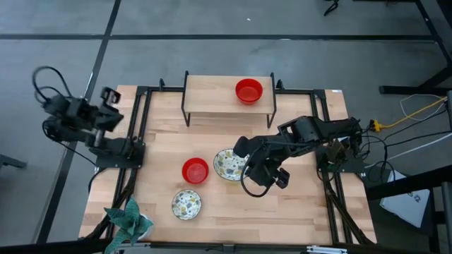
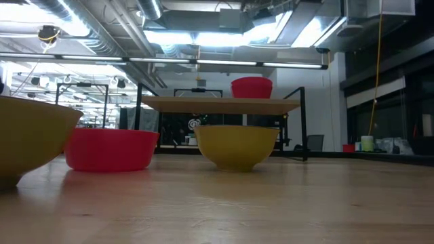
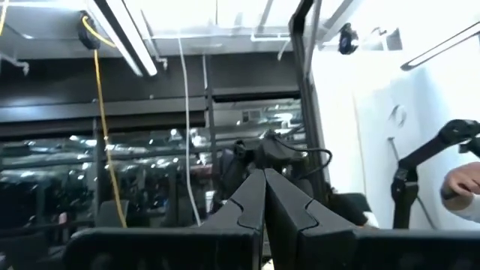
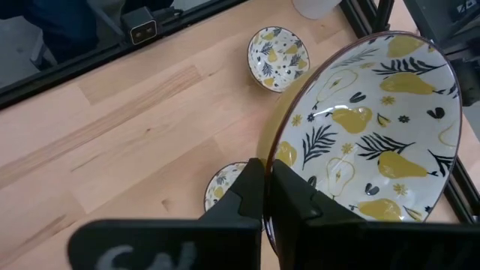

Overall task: Pick & Place Mini bowls
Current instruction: Put the right white patterned bowl on the shelf

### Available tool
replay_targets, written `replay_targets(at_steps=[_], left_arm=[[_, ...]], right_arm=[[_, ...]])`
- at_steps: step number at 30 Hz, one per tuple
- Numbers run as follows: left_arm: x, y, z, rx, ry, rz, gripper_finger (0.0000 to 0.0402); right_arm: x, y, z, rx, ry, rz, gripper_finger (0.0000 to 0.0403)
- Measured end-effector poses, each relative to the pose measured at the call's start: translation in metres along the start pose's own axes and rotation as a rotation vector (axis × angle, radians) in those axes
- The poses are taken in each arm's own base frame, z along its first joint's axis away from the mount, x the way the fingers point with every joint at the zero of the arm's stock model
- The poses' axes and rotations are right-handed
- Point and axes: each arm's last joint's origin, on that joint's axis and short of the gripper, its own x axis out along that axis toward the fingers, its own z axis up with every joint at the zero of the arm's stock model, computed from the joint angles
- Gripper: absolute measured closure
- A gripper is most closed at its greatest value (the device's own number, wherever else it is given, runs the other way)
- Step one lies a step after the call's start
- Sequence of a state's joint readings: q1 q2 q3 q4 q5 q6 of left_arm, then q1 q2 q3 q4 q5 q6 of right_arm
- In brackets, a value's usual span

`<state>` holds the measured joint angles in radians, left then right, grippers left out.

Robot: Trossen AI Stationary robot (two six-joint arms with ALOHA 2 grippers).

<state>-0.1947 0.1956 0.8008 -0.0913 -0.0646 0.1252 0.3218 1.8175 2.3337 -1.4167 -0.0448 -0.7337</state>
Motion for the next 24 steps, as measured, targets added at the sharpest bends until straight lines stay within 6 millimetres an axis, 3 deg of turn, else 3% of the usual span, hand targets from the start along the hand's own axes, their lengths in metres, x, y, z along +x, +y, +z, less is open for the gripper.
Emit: replay_targets(at_steps=[7,13,24], left_arm=[[0.019,0.007,0.05,0.028,0.099,0.062,0.04],[0.047,0.012,0.086,0.059,0.199,0.105,0.04],[0.106,0.011,0.117,0.091,0.373,0.072,0.04]], right_arm=[[0.0,0.0,0.0,-0.001,-0.003,-0.002,0.0394],[0.0,0.0,0.0,-0.004,-0.002,-0.002,0.0394],[0.0,0.0,0.0,-0.003,0.002,0.002,0.0394]])
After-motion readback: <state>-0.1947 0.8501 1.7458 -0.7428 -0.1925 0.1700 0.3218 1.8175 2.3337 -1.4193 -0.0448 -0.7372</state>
